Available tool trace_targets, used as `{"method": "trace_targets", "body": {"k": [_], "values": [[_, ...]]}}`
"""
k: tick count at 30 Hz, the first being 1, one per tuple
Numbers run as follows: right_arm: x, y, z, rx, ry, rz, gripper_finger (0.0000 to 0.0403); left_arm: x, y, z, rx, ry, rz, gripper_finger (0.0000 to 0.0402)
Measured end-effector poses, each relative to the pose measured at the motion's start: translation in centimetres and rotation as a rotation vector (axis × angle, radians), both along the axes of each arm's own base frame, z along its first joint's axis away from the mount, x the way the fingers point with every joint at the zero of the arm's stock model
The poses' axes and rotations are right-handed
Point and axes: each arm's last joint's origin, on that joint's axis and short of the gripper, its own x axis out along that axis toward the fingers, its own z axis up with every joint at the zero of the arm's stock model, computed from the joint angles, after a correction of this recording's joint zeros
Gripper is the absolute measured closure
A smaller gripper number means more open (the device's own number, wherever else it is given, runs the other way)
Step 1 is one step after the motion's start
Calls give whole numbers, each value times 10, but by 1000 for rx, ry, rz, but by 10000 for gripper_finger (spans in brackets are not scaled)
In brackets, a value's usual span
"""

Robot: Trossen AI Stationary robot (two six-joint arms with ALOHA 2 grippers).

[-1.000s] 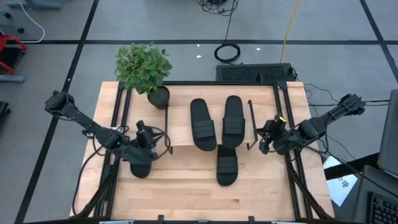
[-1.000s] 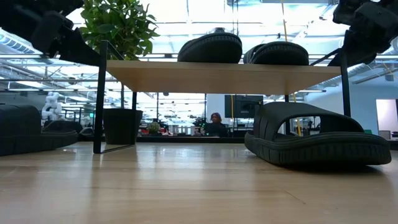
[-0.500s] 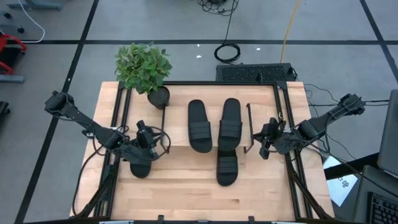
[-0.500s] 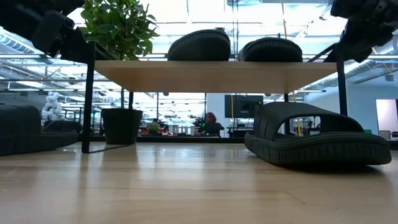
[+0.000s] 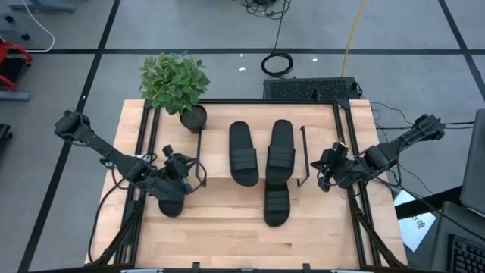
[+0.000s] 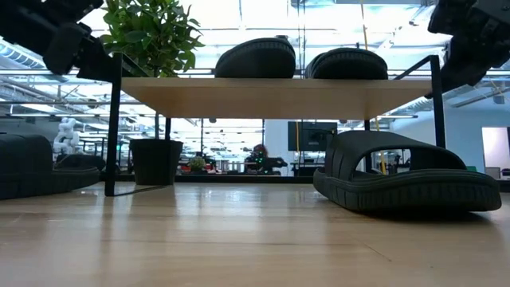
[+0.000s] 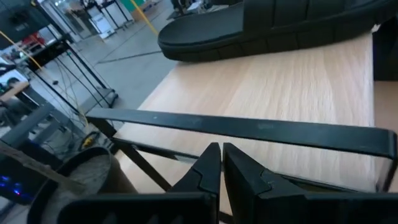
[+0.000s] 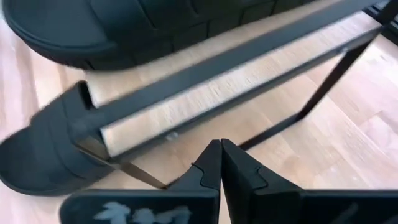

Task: Pick and place slides into the shelf
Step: Adjust the left black slide under the shelf

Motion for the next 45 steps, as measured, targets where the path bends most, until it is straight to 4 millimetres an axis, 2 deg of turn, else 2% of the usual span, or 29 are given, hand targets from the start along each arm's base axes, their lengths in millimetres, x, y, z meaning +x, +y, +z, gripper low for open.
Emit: {"method": "trace_targets", "body": {"k": [3, 11, 20, 25, 32, 36, 41, 45], "values": [[-4, -2, -1, 3, 27, 7, 403, -3, -1, 0, 20, 8, -3, 380], [-13, -1, 1, 145, 78, 106, 403, -10, -7, 1, 34, 13, -47, 381], [-14, 3, 2, 248, 118, 240, 403, -17, -15, 1, 24, 21, -119, 380], [-10, 8, 6, 272, 76, 327, 403, -20, -21, 1, 21, 22, -160, 380], [0, 33, 17, 344, -47, 585, 403, -23, -25, 1, 19, 20, -186, 380], [4, 52, 14, 354, -45, 675, 403, -23, -25, 1, 12, 17, -187, 380], [5, 83, -2, 321, 3, 613, 403, -23, -25, 1, 8, 14, -186, 380], [-4, 116, -13, 256, -76, 599, 403, -23, -25, 1, 11, 16, -186, 380]]}}
